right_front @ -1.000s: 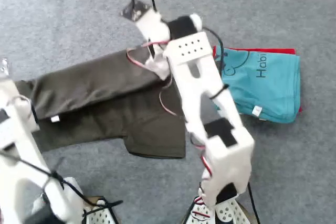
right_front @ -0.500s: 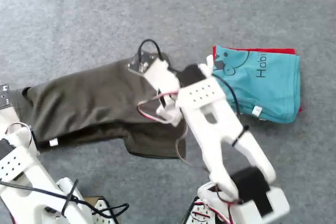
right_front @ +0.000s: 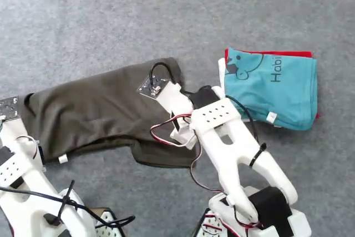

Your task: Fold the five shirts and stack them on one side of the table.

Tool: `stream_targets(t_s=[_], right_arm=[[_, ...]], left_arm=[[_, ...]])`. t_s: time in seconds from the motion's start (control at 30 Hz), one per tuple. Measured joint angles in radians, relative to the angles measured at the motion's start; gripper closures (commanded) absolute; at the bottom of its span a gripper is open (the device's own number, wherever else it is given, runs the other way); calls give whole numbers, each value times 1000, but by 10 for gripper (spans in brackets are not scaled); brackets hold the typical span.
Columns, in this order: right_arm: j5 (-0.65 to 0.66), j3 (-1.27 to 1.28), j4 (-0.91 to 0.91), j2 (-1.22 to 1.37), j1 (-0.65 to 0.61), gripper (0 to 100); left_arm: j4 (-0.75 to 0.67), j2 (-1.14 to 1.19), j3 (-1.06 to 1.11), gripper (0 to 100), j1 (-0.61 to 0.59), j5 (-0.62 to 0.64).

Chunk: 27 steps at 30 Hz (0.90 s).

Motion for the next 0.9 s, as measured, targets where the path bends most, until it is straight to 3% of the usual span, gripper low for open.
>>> stream_targets(t_s=[0.33,0.47,0.6,0.67,0.77,0.9], right_arm=[[17,21,-2,-3,0,972],[44,35,3,-3,0,827],[48,37,35,-3,0,644],[48,37,55,-3,0,612],[49,-14,83,-3,0,675],[49,-141,94,-3,-11,996]], left_arm=[[-74,8,26,957,-61,0],[-101,9,29,819,-64,0],[-106,9,28,805,-98,0],[-107,9,17,808,-117,3],[-84,9,-37,812,-149,6],[-14,9,-147,981,-184,23]])
